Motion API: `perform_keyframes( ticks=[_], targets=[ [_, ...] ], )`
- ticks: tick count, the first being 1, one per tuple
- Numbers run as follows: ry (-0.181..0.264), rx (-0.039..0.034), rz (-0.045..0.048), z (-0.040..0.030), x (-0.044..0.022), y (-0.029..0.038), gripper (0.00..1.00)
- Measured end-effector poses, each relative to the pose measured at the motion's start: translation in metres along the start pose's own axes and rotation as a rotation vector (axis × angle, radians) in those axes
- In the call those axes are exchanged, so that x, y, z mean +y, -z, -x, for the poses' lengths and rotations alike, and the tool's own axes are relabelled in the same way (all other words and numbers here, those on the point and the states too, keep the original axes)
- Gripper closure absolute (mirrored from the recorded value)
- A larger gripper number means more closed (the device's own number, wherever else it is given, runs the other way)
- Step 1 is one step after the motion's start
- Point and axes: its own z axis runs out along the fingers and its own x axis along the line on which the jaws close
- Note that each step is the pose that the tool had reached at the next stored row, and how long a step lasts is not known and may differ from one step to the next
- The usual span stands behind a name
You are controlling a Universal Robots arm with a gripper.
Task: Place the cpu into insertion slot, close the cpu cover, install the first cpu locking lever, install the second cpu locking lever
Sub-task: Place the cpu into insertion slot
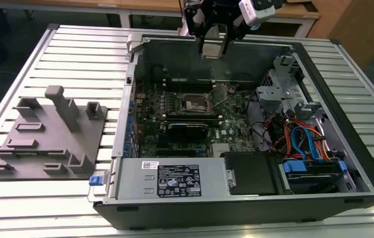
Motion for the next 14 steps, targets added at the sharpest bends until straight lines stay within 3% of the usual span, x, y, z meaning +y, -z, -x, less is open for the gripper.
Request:
perform_keyframes(
  ticks=[5,11,14],
  targets=[
    [-0.02,-0.0019,0.0004,0.0,0.0,0.0,0.46],
    [-0.105,-0.0095,0.0021,0.0,0.0,-0.0004,0.46],
    [-0.112,-0.0101,0.0022,0.0,0.0,-0.0004,0.46]
  ],
)
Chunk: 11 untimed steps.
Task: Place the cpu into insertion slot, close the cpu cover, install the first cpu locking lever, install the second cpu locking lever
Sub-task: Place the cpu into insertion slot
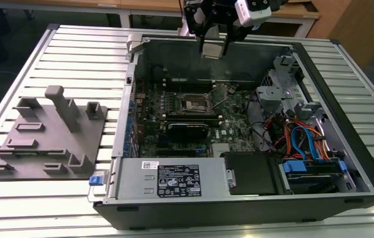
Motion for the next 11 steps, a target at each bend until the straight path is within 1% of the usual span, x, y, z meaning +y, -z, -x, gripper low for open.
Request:
perform_keyframes(
  ticks=[11],
  targets=[
    [-0.001,-0.0001,0.0,0.0,0.0,0.0,0.46]
  ],
)
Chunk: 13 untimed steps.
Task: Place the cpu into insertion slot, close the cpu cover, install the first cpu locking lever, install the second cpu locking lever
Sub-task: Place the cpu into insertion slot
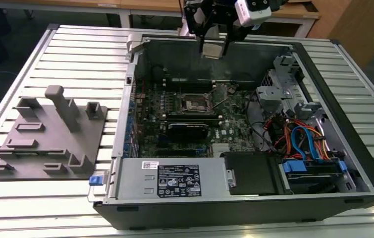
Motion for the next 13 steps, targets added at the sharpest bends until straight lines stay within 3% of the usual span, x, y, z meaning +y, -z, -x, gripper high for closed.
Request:
perform_keyframes(
  ticks=[4,10,13],
  targets=[
    [-0.015,-0.0013,0.0002,0.0,0.0,0.0,0.46],
    [-0.116,-0.0104,0.0019,0.0,-0.0001,-0.0007,0.46],
    [-0.134,-0.0121,0.0023,0.0,0.0,-0.0007,0.46]
  ],
)
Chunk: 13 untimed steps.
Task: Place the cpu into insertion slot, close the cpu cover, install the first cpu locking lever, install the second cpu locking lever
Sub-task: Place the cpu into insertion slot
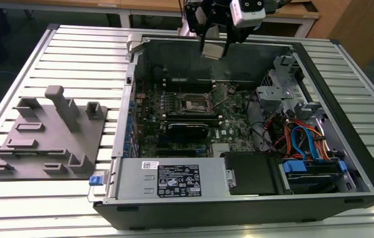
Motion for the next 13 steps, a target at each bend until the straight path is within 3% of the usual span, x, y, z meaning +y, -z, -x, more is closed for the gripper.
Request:
perform_keyframes(
  ticks=[6,13],
  targets=[
    [-0.005,-0.0005,0.0001,0.0,0.0,0.0,0.46],
    [-0.127,-0.0114,0.0023,0.0,-0.0001,-0.0005,0.46]
  ],
)
